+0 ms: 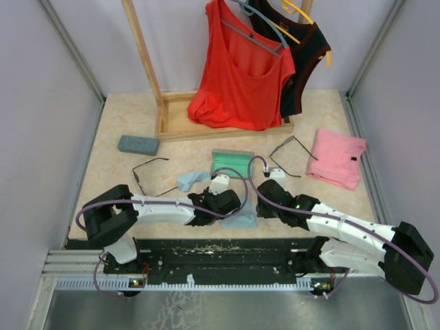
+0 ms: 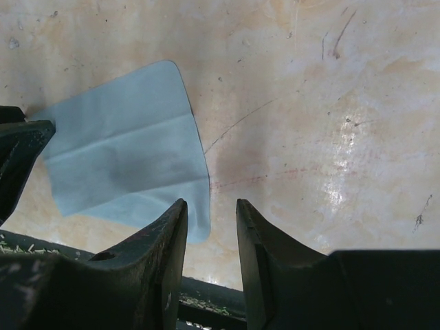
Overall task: Organize the sunglasses
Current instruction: Adjust the glasses cleaning cloth at the center of the board.
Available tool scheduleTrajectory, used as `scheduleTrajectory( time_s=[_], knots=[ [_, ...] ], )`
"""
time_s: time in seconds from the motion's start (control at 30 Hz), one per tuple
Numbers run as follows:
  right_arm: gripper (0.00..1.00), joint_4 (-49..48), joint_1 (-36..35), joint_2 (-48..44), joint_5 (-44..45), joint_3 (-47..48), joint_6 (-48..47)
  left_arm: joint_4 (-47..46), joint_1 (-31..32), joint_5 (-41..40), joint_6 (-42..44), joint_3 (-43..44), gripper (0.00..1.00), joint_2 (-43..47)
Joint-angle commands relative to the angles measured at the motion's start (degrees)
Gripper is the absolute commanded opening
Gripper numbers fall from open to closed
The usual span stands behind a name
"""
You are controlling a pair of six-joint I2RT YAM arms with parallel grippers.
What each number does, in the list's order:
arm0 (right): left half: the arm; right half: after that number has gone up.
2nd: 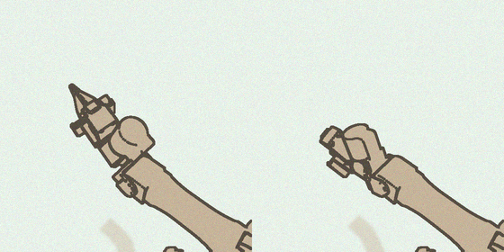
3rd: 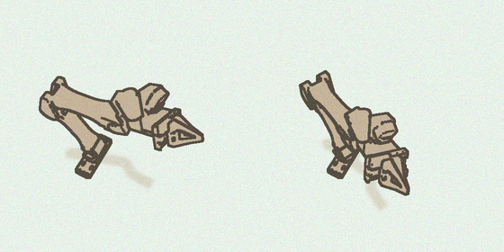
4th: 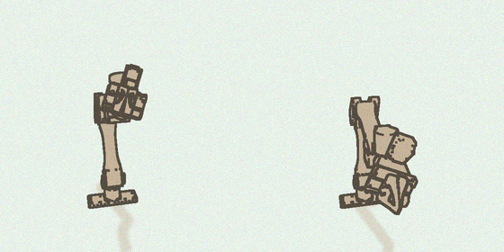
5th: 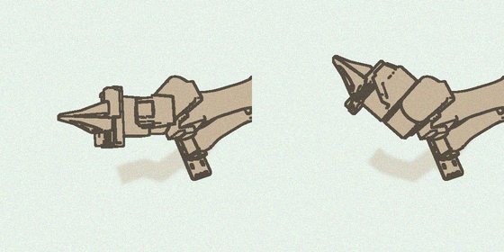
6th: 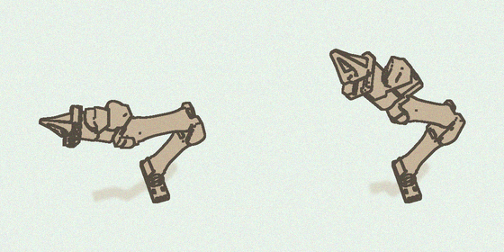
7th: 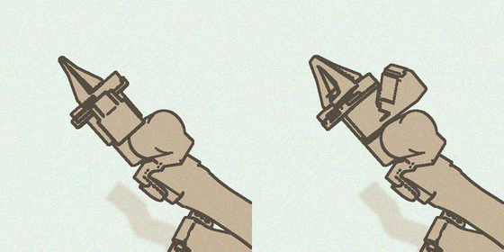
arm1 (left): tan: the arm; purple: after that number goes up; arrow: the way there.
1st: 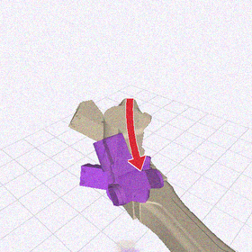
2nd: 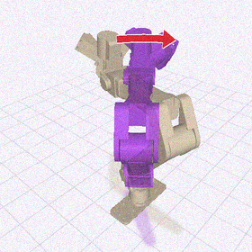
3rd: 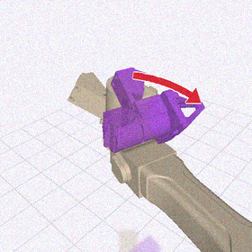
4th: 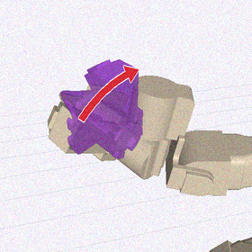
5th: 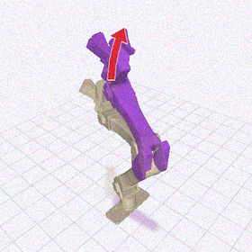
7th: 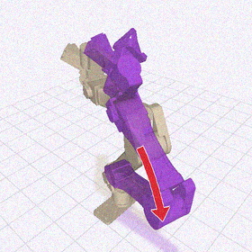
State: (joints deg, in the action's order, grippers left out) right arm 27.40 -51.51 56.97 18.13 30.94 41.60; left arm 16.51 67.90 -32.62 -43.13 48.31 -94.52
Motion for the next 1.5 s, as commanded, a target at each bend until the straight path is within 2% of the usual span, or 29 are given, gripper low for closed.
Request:
scheduleTrajectory(
  time_s=[0.0,0.2,0.33,0.43,0.5,0.7,0.93,1.07,1.13,1.3,1.4,1.47],
  knots=[
    [0.35,-2.23,0.33,-1.46,0.09,-0.02,-0.03,4.97,2.18,4.88,-2.33,-1.41,0.37,-5.04],
    [0.35,-1.55,0.44,-2.41,0.51,-0.03,-0.03,5.21,3.11,5.28,-3.81,-1.92,0.31,-6.60],
    [0.35,-1.55,0.61,-2.54,0.47,-0.07,-0.03,3.83,3.14,5.47,-4.00,-3.82,0.18,-5.25],
    [0.35,-2.30,0.76,-2.39,-0.19,-0.21,-0.02,3.57,3.08,4.51,-3.33,-4.43,0.04,-4.35],
    [0.35,-3.39,1.09,-2.23,-1.21,-0.32,-0.23,3.38,2.85,3.49,-1.95,-4.46,0.00,-3.49],
    [0.35,-7.72,3.92,0.23,-5.96,0.63,-4.42,-5.67,-0.31,5.26,9.93,-7.42,0.00,2.22],
    [0.35,-15.02,6.24,6.65,-5.87,2.53,-11.76,-21.29,-11.30,18.90,24.38,-12.18,0.00,8.48],
    [0.36,-18.01,7.47,10.59,-6.55,4.09,-15.48,-23.19,-12.88,19.49,30.30,-10.05,0.00,8.24],
    [0.36,-18.98,8.12,12.15,-7.79,5.02,-17.22,-23.51,-13.05,19.77,32.41,-8.79,0.00,7.32],
    [0.43,-20.83,11.61,17.52,-17.65,8.55,-23.07,-24.38,-13.14,19.99,34.77,-8.11,0.00,6.86],
    [0.46,-24.00,12.08,20.19,-20.20,9.48,-26.03,-24.53,-13.23,19.86,34.51,-9.07,0.00,7.51],
    [0.46,-22.74,12.13,22.62,-20.88,12.10,-27.79,-24.85,-13.23,19.85,33.86,-10.06,0.00,8.20]
  ],
)
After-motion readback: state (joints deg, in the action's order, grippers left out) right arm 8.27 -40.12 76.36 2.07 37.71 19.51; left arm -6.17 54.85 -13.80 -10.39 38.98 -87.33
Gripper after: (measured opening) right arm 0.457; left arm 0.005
